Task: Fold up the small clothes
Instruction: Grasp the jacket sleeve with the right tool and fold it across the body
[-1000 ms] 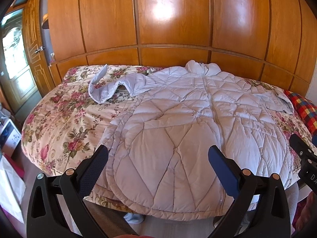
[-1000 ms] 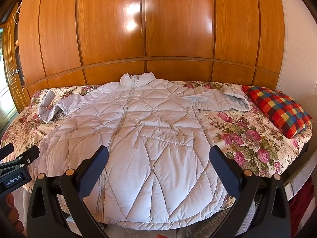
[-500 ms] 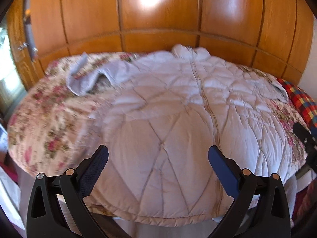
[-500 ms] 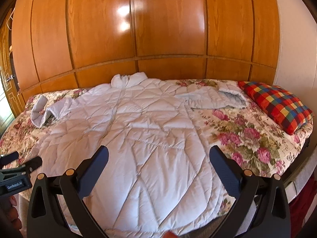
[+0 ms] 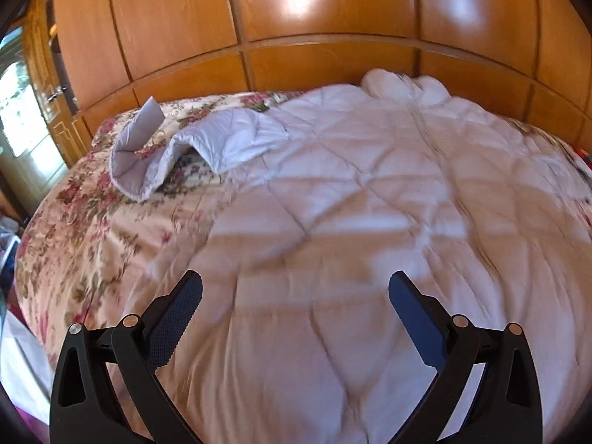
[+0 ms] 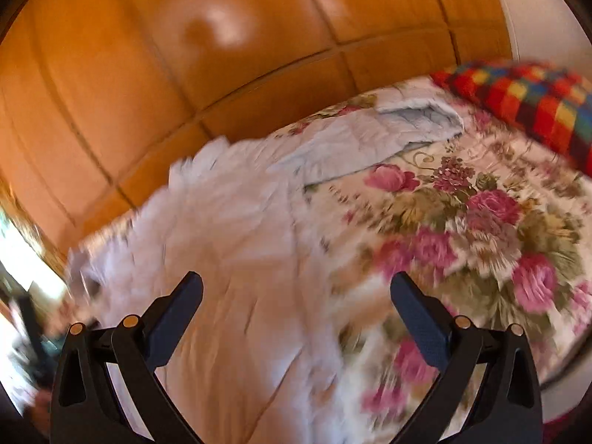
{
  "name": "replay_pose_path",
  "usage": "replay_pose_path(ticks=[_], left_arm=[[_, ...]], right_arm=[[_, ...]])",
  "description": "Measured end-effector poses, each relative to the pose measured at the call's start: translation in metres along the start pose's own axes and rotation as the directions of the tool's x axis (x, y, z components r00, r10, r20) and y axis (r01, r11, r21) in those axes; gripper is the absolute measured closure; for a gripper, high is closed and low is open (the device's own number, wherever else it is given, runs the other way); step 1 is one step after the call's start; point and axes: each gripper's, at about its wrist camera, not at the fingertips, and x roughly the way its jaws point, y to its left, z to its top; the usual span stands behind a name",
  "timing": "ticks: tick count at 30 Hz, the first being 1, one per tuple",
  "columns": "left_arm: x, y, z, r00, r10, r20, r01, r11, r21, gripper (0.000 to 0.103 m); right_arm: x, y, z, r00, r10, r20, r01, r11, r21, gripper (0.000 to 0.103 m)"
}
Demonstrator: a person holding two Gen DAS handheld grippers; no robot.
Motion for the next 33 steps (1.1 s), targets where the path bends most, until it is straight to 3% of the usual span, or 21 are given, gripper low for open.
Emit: replay_pose_path(ticks=[2,4,9,12,15,21,23,25,27,33], left_arm=[[0.013,0.0,0.007,0.999,0.036,0.006,-0.036,0.999,-0.004,0.003],[0.027,0.002,0.014,0.997,0.074,0.004,-0.074,0.997,-0.007,0.003],[0.042,0.009,0.023,0.996,0.084,0.011,-0.083,0.995,-0.058,0.003],[0.05,0.009,0.017,0.998,0.068,-0.006,-0.068,0.995,-0.067,0.003],[0.058,0.011,0.009,0.998,0.056,-0.026,-0.058,0.995,-0.085,0.003],[0.062,0.012,0.002,0.998,0.04,-0.039,-0.044,0.993,-0.107,0.003],[0.065,0.013,0.002,0.998,0.031,-0.05,-0.037,0.993,-0.111,0.003],[0.067,0.013,0.002,0.998,0.025,-0.063,-0.032,0.993,-0.114,0.003],[0.068,0.013,0.002,0.997,0.029,-0.076,-0.037,0.994,-0.107,0.003],[0.072,0.011,0.005,0.993,0.038,-0.11,-0.048,0.995,-0.089,0.003]], right_arm=[[0.007,-0.017,0.021,0.999,0.032,0.013,-0.032,0.998,0.058,0.01],[0.02,-0.032,0.05,1.0,-0.011,0.025,0.009,0.997,0.082,0.024],[0.054,-0.059,0.104,0.998,-0.06,0.034,0.057,0.994,0.094,0.039],[0.081,-0.082,0.131,0.998,-0.057,0.018,0.053,0.982,0.181,0.045],[0.108,-0.116,0.155,0.999,-0.017,0.027,0.006,0.932,0.362,0.045],[0.135,-0.16,0.175,0.997,-0.003,0.079,-0.043,0.819,0.572,0.047],[0.14,-0.168,0.178,0.996,-0.013,0.086,-0.041,0.802,0.596,0.061],[0.146,-0.175,0.184,0.995,0.004,0.096,-0.061,0.795,0.604,0.085],[0.146,-0.172,0.188,0.995,0.02,0.101,-0.076,0.805,0.589,0.091],[0.14,-0.136,0.19,0.987,0.102,0.121,-0.151,0.832,0.534,0.092]])
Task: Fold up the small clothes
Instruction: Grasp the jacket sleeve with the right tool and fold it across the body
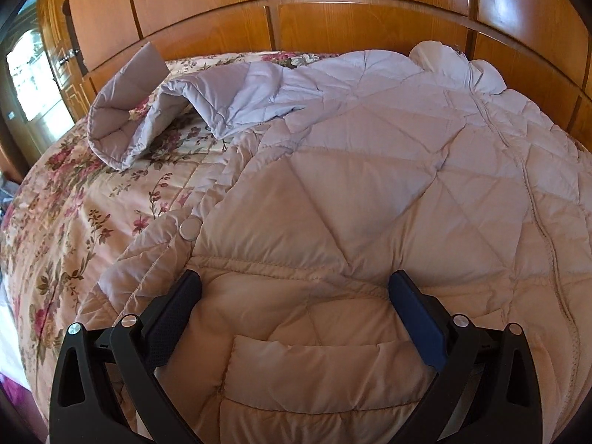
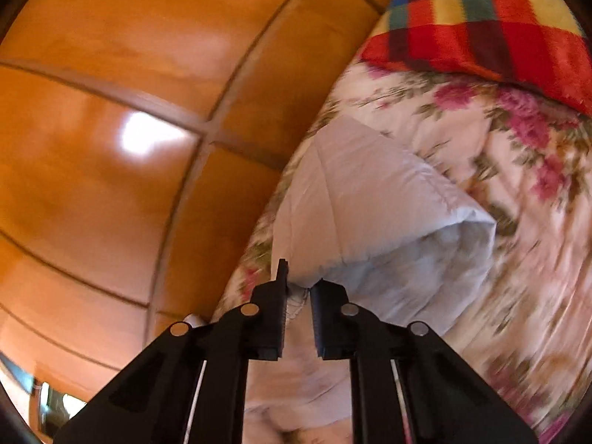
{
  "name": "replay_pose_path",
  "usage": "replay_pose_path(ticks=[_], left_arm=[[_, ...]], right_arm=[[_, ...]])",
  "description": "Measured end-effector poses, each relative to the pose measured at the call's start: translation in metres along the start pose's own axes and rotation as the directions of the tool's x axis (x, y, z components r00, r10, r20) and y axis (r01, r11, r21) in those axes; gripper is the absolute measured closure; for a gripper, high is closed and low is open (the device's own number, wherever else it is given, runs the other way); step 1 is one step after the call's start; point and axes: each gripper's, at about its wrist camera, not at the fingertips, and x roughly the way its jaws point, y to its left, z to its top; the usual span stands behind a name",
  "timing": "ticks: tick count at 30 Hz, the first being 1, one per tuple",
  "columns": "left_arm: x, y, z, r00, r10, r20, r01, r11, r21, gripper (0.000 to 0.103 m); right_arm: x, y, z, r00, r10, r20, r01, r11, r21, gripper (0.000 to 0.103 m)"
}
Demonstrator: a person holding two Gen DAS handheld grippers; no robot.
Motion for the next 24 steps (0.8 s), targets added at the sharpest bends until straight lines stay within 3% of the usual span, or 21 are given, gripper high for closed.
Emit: replay_pose_path(ticks=[6,9,13,18,24], left_arm=[[-0.012,0.011,0.003,0.996,-0.084,0.032,0.085,0.996,-0.036,0.003],[-0.027,0.02,0.006,0.99,-0.122,0.076,0.128,0.989,-0.074,0.003],[-0.047,0.031,0.011,0.983,-0.121,0.135,0.132,0.988,-0.078,0.003],[-0.063,0.048,0.013,0.974,-0.156,0.164,0.173,0.98,-0.096,0.003],[-0.071,0.064,0.011,0.963,-0.197,0.185,0.224,0.965,-0.136,0.003]], right_arm=[[-0.005,0.057,-0.044,0.988,0.145,-0.059,-0.147,0.988,-0.042,0.092],[-0.002,0.093,-0.075,0.97,0.214,-0.115,-0.224,0.971,-0.08,0.092],[0.014,0.134,-0.128,0.94,0.266,-0.214,-0.296,0.947,-0.124,0.092],[0.054,0.156,-0.196,0.904,0.251,-0.347,-0.316,0.938,-0.144,0.092],[0.101,0.151,-0.264,0.869,0.164,-0.468,-0.279,0.942,-0.187,0.092]])
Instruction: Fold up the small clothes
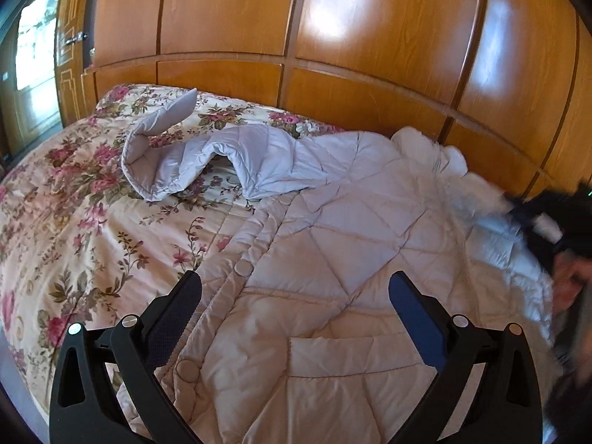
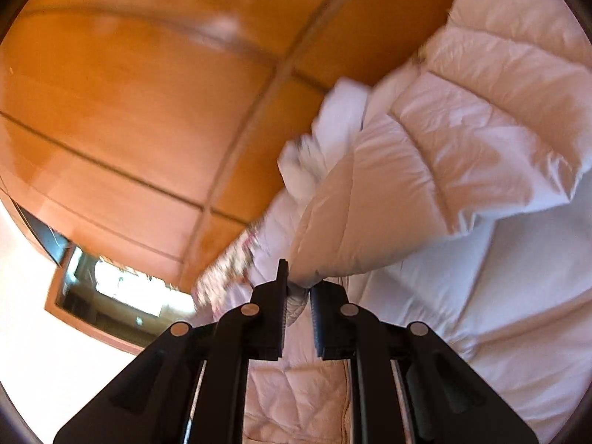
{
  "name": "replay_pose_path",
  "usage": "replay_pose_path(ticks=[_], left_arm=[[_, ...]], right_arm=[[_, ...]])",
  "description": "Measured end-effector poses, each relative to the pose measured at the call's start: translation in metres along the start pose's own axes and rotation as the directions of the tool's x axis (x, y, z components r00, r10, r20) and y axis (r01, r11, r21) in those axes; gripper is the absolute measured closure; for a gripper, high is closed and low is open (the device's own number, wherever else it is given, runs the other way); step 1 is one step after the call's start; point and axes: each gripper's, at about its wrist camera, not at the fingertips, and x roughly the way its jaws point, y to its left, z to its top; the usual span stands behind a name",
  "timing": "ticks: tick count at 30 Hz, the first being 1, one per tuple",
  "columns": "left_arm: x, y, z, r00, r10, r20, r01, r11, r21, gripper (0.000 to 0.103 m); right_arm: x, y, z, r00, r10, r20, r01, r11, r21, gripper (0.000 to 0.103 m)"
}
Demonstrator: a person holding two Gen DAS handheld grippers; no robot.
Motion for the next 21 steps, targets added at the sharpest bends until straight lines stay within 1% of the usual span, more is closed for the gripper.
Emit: replay_pose_path(ticks=[3,5,6,7,8,9,10,12,13,14,15,16,17,18,19,20,21], left_arm=[[0.001,-0.002,0.003,1.0,-0.023,0.006,0.023,0.999,-0.022,0.003],[0.006,-0.009,0.006,0.999,-0.042,-0.014,0.042,0.999,-0.018,0.003],[0.01,-0.015,0.009,0.998,-0.06,-0.021,0.059,0.998,-0.017,0.003],[0.013,-0.02,0.011,0.997,-0.073,-0.024,0.073,0.997,-0.016,0.003],[0.018,-0.028,0.015,0.995,-0.098,-0.027,0.098,0.995,-0.012,0.003],[0.021,-0.033,0.017,0.993,-0.114,-0.029,0.114,0.993,-0.009,0.003],[0.025,-0.04,0.019,0.991,-0.132,-0.03,0.132,0.991,-0.004,0.003],[0.037,-0.057,0.026,0.985,-0.164,-0.049,0.164,0.986,0.003,0.003],[0.042,-0.065,0.028,0.983,-0.173,-0.06,0.174,0.985,0.001,0.003],[0.049,-0.072,0.031,0.979,-0.191,-0.07,0.191,0.982,-0.007,0.003],[0.057,-0.082,0.035,0.971,-0.225,-0.083,0.224,0.974,-0.022,0.003],[0.065,-0.092,0.038,0.966,-0.244,-0.09,0.242,0.97,-0.029,0.007],[0.071,-0.097,0.04,0.963,-0.253,-0.094,0.252,0.967,-0.031,0.02],[0.082,-0.108,0.043,0.957,-0.267,-0.11,0.265,0.964,-0.029,0.029],[0.093,-0.117,0.045,0.955,-0.265,-0.133,0.264,0.964,-0.025,0.039],[0.099,-0.121,0.046,0.954,-0.262,-0.148,0.261,0.965,-0.027,0.042],[0.11,-0.127,0.047,0.949,-0.266,-0.166,0.263,0.964,-0.04,0.043]], right_arm=[[0.022,-0.008,-0.006,0.997,-0.043,-0.065,0.041,0.999,-0.021,0.091],[0.027,-0.008,-0.011,0.989,-0.095,-0.113,0.09,0.995,-0.049,0.083],[0.027,-0.007,-0.017,0.985,-0.118,-0.124,0.111,0.992,-0.059,0.067],[0.02,-0.006,-0.019,0.986,-0.109,-0.129,0.101,0.993,-0.063,0.059],[0.01,-0.005,-0.019,0.988,-0.086,-0.13,0.078,0.995,-0.065,0.055],[-0.001,-0.005,-0.018,0.988,-0.085,-0.127,0.075,0.994,-0.082,0.046],[-0.01,-0.004,-0.022,0.988,-0.095,-0.118,0.082,0.991,-0.106,0.044],[-0.039,0.003,-0.023,0.989,-0.128,-0.074,0.114,0.978,-0.178,0.044],[-0.053,0.003,-0.022,0.987,-0.154,-0.034,0.144,0.967,-0.211,0.045],[-0.069,0.0,-0.02,0.981,-0.192,0.026,0.192,0.951,-0.241,0.045],[-0.081,-0.001,-0.017,0.972,-0.223,0.071,0.233,0.938,-0.256,0.046],[-0.092,-0.003,-0.014,0.959,-0.257,0.122,0.281,0.922,-0.267,0.051],[-0.099,-0.007,-0.012,0.946,-0.282,0.159,0.317,0.908,-0.274,0.054],[-0.108,-0.014,-0.012,0.926,-0.321,0.2,0.368,0.886,-0.281,0.061],[-0.105,-0.019,-0.011,0.91,-0.351,0.222,0.405,0.869,-0.286,0.066],[-0.109,-0.024,-0.013,0.897,-0.374,0.236,0.433,0.854,-0.29,0.068],[-0.107,-0.029,-0.014,0.886,-0.393,0.246,0.454,0.841,-0.294,0.068]])
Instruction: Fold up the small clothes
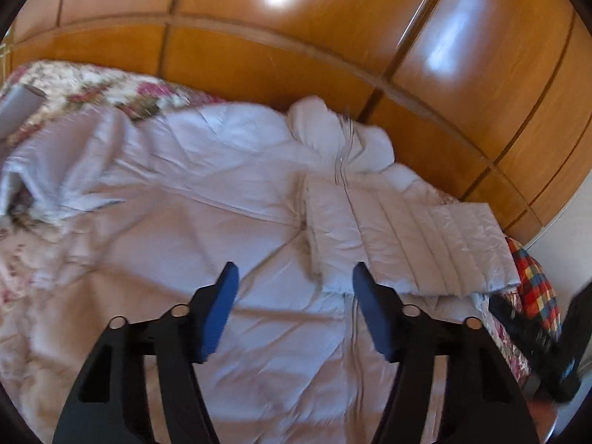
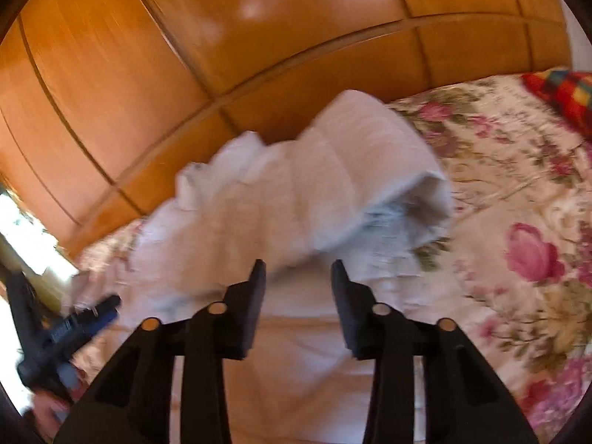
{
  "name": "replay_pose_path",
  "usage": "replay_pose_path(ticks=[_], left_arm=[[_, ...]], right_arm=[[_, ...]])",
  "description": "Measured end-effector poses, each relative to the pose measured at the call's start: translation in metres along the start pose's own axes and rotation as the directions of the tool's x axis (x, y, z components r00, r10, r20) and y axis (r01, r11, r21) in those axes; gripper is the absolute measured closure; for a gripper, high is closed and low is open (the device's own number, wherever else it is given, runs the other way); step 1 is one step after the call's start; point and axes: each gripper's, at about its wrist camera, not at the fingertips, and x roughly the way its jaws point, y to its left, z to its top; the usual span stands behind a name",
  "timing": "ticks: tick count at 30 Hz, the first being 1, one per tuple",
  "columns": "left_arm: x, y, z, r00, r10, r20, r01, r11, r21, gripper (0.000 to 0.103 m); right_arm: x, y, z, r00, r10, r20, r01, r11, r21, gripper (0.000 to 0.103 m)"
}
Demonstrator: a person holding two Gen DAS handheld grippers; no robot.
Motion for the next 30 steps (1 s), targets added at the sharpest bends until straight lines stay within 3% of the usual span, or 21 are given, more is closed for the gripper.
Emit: replay_pose_path(ticks=[3,6,10,12,13,14,16,22,27,30], left_arm=[[0.025,-0.002,0.005,0.999,0.0,-0.039,-0.002,1.0,-0.031,0.043],[0.04,-0.002,0.005,0.997,-0.042,-0.072,0.038,0.998,-0.056,0.043],[0.054,-0.005,0.003,0.995,-0.042,-0.086,0.037,0.998,-0.057,0.039],[0.057,-0.009,0.003,0.994,-0.055,-0.089,0.051,0.998,-0.044,0.051],[0.058,-0.011,0.003,0.994,-0.061,-0.091,0.058,0.998,-0.032,0.075],[0.059,-0.013,0.005,0.993,-0.059,-0.1,0.058,0.998,-0.011,0.088],[0.057,-0.016,0.008,0.994,-0.066,-0.092,0.067,0.998,0.004,0.094],[0.025,0.005,0.029,1.0,-0.011,0.018,0.011,0.999,0.031,0.095],[0.03,0.034,0.027,0.996,0.084,0.012,-0.084,0.995,0.056,0.095],[0.045,0.047,0.015,0.998,0.064,-0.02,-0.064,0.998,0.027,0.095]], right_arm=[[0.001,-0.015,-0.014,0.999,-0.033,0.02,0.032,0.999,0.007,0.069],[0.011,-0.028,-0.018,0.999,-0.024,0.037,0.021,0.997,0.075,0.076],[0.017,-0.041,-0.019,0.999,0.001,0.049,-0.008,0.991,0.133,0.08],[0.02,-0.045,-0.018,0.999,0.007,0.041,-0.014,0.989,0.148,0.081],[0.021,-0.043,-0.017,0.999,0.011,0.042,-0.018,0.988,0.153,0.082],[0.021,-0.045,-0.017,0.999,0.016,0.045,-0.023,0.987,0.159,0.082],[0.019,-0.044,-0.017,0.999,0.02,0.051,-0.028,0.987,0.16,0.082],[0.017,-0.042,-0.018,0.998,0.016,0.06,-0.025,0.988,0.155,0.082],[0.017,-0.039,-0.021,0.998,0.007,0.062,-0.016,0.989,0.145,0.082],[0.015,-0.037,-0.021,0.998,0.0,0.069,-0.009,0.991,0.132,0.082]])
